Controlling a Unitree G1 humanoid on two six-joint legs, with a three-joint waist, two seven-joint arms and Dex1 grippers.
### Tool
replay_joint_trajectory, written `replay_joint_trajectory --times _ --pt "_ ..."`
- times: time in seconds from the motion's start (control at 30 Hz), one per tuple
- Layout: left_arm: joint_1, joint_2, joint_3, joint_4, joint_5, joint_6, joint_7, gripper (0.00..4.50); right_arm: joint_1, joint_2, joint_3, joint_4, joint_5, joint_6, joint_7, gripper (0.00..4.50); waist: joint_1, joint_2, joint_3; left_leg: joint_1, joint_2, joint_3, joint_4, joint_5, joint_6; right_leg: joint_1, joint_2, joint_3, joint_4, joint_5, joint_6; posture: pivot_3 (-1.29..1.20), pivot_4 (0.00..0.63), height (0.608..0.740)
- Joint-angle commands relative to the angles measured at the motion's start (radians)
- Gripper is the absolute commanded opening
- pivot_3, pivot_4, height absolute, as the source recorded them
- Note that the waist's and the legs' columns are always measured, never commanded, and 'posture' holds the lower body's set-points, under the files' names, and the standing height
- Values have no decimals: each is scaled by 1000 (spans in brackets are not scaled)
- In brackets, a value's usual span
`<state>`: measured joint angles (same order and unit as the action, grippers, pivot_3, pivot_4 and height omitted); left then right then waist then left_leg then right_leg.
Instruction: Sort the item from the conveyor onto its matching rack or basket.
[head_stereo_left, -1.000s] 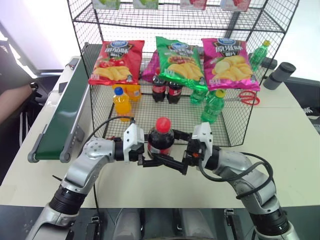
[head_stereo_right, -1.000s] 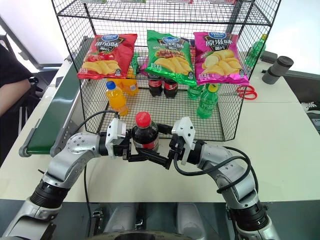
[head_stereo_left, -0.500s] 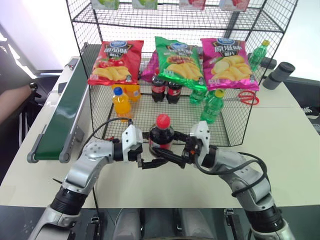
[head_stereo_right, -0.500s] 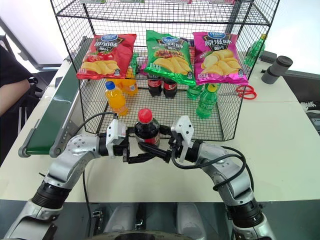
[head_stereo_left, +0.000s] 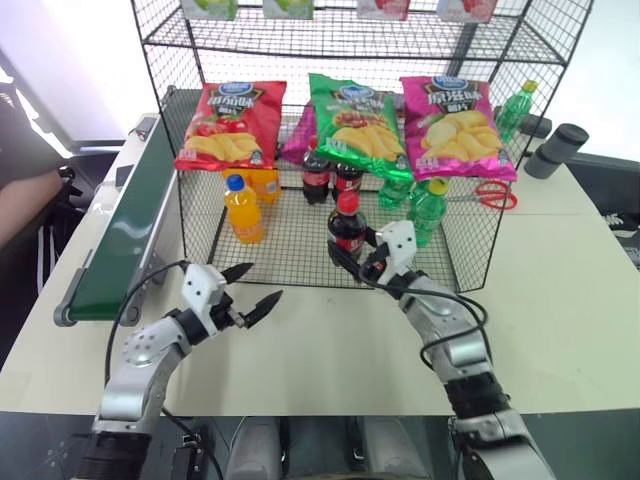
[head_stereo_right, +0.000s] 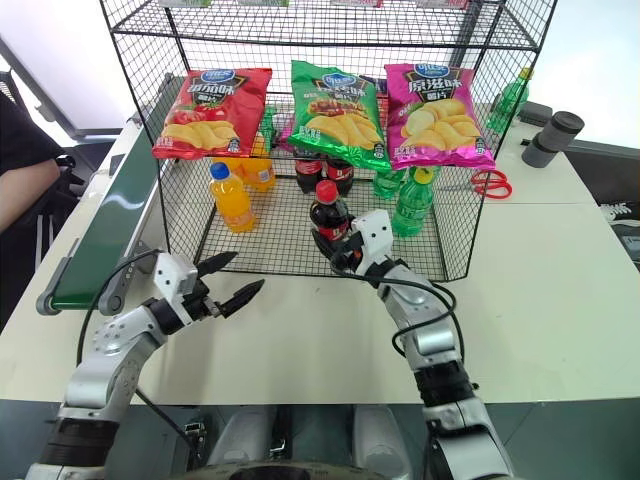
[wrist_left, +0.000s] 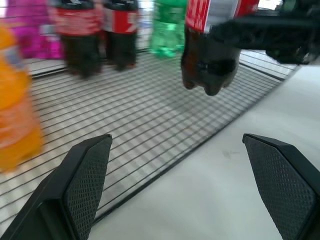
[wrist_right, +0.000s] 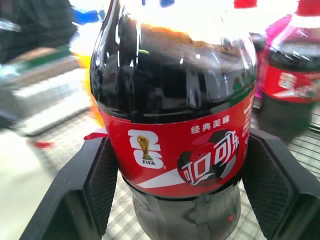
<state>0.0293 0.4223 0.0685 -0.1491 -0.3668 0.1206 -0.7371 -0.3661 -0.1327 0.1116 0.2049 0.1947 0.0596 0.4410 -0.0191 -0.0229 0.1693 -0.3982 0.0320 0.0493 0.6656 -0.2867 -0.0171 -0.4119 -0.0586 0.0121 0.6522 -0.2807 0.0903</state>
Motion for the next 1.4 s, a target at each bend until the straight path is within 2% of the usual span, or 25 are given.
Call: replay_joint_trajectory --times 0.03,0.33,0.63,0.73,0.9,1.0,1.27,1.4 --pt "15 1 10 -60 -7 -13 8 4465 -87 49 -12 105 -27 -116 -19 2954 0 0 0 0 0 0 0 0 0 0 0 0 0 0 0 0 150 740" --pt "48 6 4 -119 -19 4 16 4465 -271 122 -83 473 -45 -261 -74 2954 -1 0 0 0 0 1 0 0 0 0 -2 0 1 0 0 0 150 740" --pt "27 6 -17 -133 -14 32 28 4465 -324 139 -115 601 -39 -315 -52 2954 -18 1 0 1 0 1 0 0 0 0 -2 0 2 0 0 0 150 740" --pt "12 7 -18 -133 -16 42 29 4500 -307 136 -117 580 -39 -314 -39 4381 -25 1 0 1 0 1 0 0 -1 0 -3 0 2 0 0 0 150 740" --pt "-11 13 -33 -133 17 47 38 4500 -252 112 -100 478 -59 -306 -17 4448 -25 1 0 1 0 1 -1 0 -1 0 -3 0 2 0 0 0 150 740" --pt "-30 16 -41 -140 19 66 47 4500 -160 62 -72 329 -65 -277 38 4448 -22 1 0 1 0 1 -1 0 -1 1 -3 0 2 0 0 0 150 740" --pt "-73 68 -9 -142 -6 132 43 4500 123 -153 -87 -137 25 -87 188 4448 -25 2 0 2 -1 1 -1 0 0 1 -4 0 2 0 0 0 150 740" --pt "-83 128 38 -110 -19 136 7 4500 227 -295 -173 -304 111 8 255 4448 -24 3 1 6 0 1 -3 0 0 4 -3 1 2 0 -1 0 150 740"
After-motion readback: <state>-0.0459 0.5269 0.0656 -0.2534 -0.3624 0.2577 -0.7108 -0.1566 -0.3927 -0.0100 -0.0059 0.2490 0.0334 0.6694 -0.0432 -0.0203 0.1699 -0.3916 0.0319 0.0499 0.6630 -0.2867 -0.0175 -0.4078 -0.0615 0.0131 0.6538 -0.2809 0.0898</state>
